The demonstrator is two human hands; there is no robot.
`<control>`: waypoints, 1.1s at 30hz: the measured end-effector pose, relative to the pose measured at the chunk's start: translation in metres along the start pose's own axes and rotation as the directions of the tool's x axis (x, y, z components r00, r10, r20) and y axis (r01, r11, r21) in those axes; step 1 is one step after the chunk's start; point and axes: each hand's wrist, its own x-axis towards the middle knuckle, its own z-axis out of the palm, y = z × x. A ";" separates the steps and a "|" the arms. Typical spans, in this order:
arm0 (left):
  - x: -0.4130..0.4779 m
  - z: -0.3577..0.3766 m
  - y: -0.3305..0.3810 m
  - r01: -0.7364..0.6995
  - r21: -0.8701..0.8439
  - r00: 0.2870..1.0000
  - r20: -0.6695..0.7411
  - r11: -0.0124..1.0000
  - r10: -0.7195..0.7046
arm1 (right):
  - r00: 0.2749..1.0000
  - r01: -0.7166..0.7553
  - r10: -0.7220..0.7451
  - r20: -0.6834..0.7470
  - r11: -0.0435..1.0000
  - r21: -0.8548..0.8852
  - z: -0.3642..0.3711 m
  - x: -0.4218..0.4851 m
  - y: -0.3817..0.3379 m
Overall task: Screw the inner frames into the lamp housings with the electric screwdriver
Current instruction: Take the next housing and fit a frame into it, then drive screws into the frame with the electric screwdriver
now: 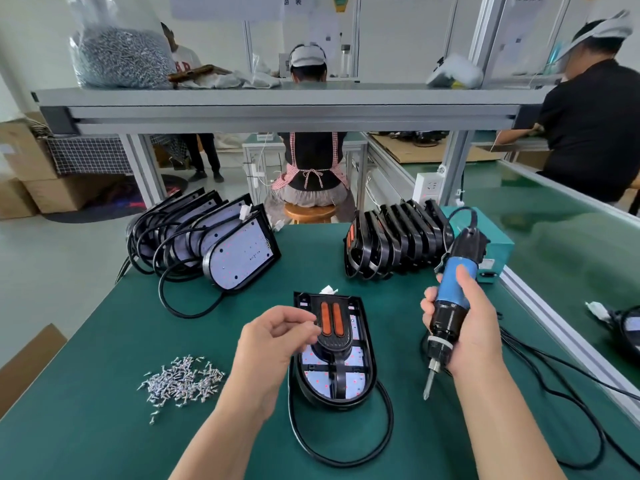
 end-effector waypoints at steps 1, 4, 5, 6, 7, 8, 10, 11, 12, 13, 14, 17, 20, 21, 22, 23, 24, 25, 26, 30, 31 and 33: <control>-0.003 0.005 0.001 0.016 -0.035 0.999 0.032 0.999 -0.015 | 0.998 0.017 -0.018 0.052 0.999 0.035 0.004 -0.003 -0.002; -0.010 0.016 0.003 0.038 -0.084 0.994 0.109 0.996 -0.029 | 0.981 -0.011 0.002 0.197 0.999 0.044 0.016 -0.009 -0.008; -0.012 0.018 0.003 0.045 -0.094 0.992 0.121 0.995 -0.034 | 0.977 -0.023 0.016 0.213 0.999 0.032 0.021 -0.012 -0.009; -0.013 0.019 0.003 0.052 -0.101 0.991 0.126 0.994 -0.039 | 0.978 -0.025 0.019 0.210 0.999 0.025 0.026 -0.014 -0.009; -0.014 0.020 0.002 0.057 -0.107 0.991 0.127 0.993 -0.043 | 0.982 -0.014 0.008 0.191 1.000 0.026 0.032 -0.017 -0.009; -0.014 0.021 0.002 0.062 -0.110 0.991 0.127 0.992 -0.048 | 0.988 0.011 -0.016 0.154 0.999 0.030 0.038 -0.020 -0.008; -0.015 0.022 0.000 0.078 -0.110 0.990 0.128 0.991 -0.063 | 0.995 0.093 -0.094 0.033 0.995 0.035 0.050 -0.022 -0.006; -0.015 0.023 -0.001 0.087 -0.110 0.989 0.128 0.990 -0.073 | 0.989 0.144 -0.142 -0.038 0.989 0.036 0.055 -0.022 -0.005; -0.016 0.023 -0.002 0.097 -0.114 0.989 0.126 0.989 -0.083 | 0.976 0.195 -0.190 -0.104 0.980 0.036 0.059 -0.023 -0.005; -0.016 0.023 -0.002 0.108 -0.120 0.988 0.124 0.987 -0.093 | 0.960 0.240 -0.232 -0.158 0.970 0.034 0.064 -0.023 -0.004; -0.016 0.023 -0.003 0.118 -0.126 0.987 0.122 0.985 -0.102 | 0.944 0.276 -0.264 -0.199 0.961 0.032 0.068 -0.024 -0.004; -0.018 0.025 -0.002 0.149 -0.160 0.982 0.142 0.976 -0.127 | 0.911 0.344 -0.322 -0.256 0.938 0.045 0.077 -0.028 -0.002; -0.019 0.027 0.000 0.181 -0.212 0.975 0.166 0.960 -0.147 | 0.897 0.381 -0.355 -0.265 0.923 0.054 0.082 -0.031 -0.003; -0.020 0.027 0.001 0.193 -0.232 0.973 0.173 0.953 -0.155 | 0.893 0.391 -0.364 -0.263 0.919 0.055 0.083 -0.031 -0.002; -0.020 0.027 0.002 0.205 -0.252 0.970 0.179 0.946 -0.162 | 0.890 0.401 -0.374 -0.260 0.914 0.057 0.084 -0.032 -0.002; -0.020 0.027 0.002 0.215 -0.272 0.968 0.186 0.938 -0.167 | 0.887 0.411 -0.384 -0.257 0.910 0.057 0.085 -0.033 -0.002; -0.020 0.026 0.002 0.223 -0.292 0.966 0.193 0.930 -0.171 | 0.883 0.420 -0.394 -0.254 0.906 0.054 0.085 -0.034 -0.002; -0.020 0.026 0.003 0.230 -0.310 0.964 0.200 0.923 -0.173 | 0.880 0.427 -0.402 -0.252 0.903 0.049 0.086 -0.034 -0.002; -0.020 0.026 0.003 0.233 -0.321 0.963 0.205 0.918 -0.173 | 0.877 0.433 -0.410 -0.250 0.900 0.044 0.087 -0.035 -0.002; -0.019 0.027 0.003 0.240 -0.342 0.961 0.213 0.908 -0.174 | 0.869 0.447 -0.425 -0.255 0.894 0.033 0.089 -0.034 -0.004; -0.019 0.028 0.002 0.245 -0.351 0.961 0.214 0.904 -0.177 | 0.868 0.447 -0.425 -0.255 0.894 0.034 0.089 -0.034 -0.004; -0.019 0.029 0.002 0.256 -0.378 0.959 0.215 0.890 -0.185 | 0.870 0.445 -0.422 -0.253 0.895 0.037 0.089 -0.034 -0.003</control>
